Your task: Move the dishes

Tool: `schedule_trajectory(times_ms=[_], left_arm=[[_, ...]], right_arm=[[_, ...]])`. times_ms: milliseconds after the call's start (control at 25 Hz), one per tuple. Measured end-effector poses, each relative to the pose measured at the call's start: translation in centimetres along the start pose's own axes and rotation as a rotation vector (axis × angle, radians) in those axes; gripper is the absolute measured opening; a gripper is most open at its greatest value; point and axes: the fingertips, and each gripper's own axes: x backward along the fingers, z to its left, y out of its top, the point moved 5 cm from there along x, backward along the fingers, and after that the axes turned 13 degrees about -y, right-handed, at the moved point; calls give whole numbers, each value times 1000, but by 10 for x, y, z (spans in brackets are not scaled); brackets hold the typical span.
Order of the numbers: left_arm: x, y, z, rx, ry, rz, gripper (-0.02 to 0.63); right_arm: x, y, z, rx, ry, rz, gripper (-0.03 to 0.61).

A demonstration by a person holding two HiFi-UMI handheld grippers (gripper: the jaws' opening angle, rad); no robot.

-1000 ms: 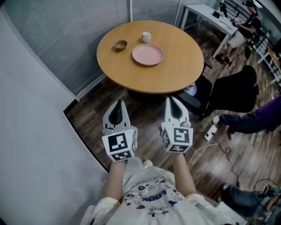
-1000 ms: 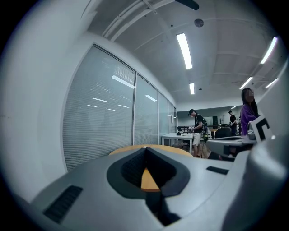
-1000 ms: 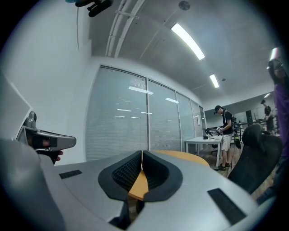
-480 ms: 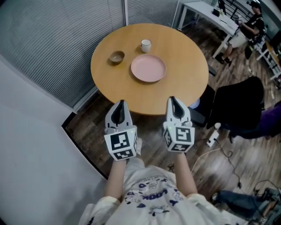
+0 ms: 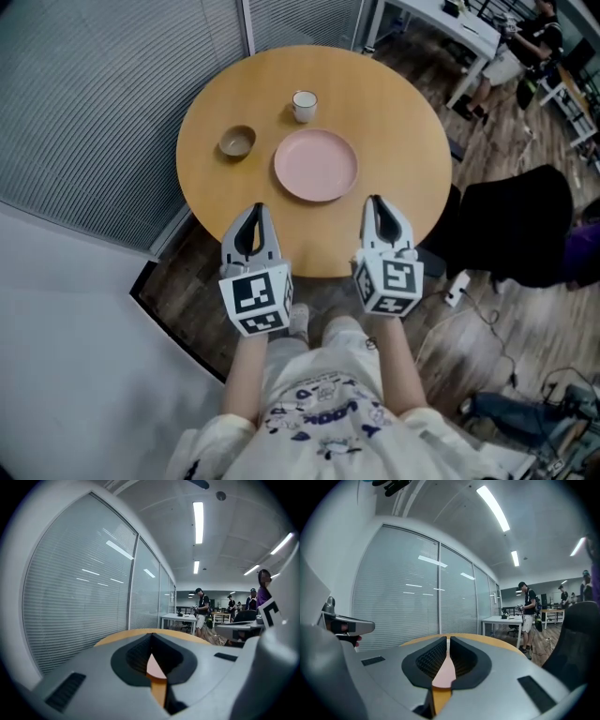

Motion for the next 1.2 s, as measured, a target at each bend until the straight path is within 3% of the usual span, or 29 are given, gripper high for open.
schedule_trajectory(times_ms=[280,640,840,1000,1200], left_arm=[[-55,-11,14,66,-10,55,3],[-144,-31,31,111,59,150,3],[-185,-57,43,156,116,234,3],[-210,-85,53,184,149,295,3],[-224,-113,59,224,176,353,5]], right_arm=[[-56,-8,-13,16,-21,61,5],[-158,-29,-35,48,23,150,6],[-210,-55,-43,72,60,231,29],[-243,-84,-44,92,96,292,90],[-265,-118,-46,99,117,368,94]])
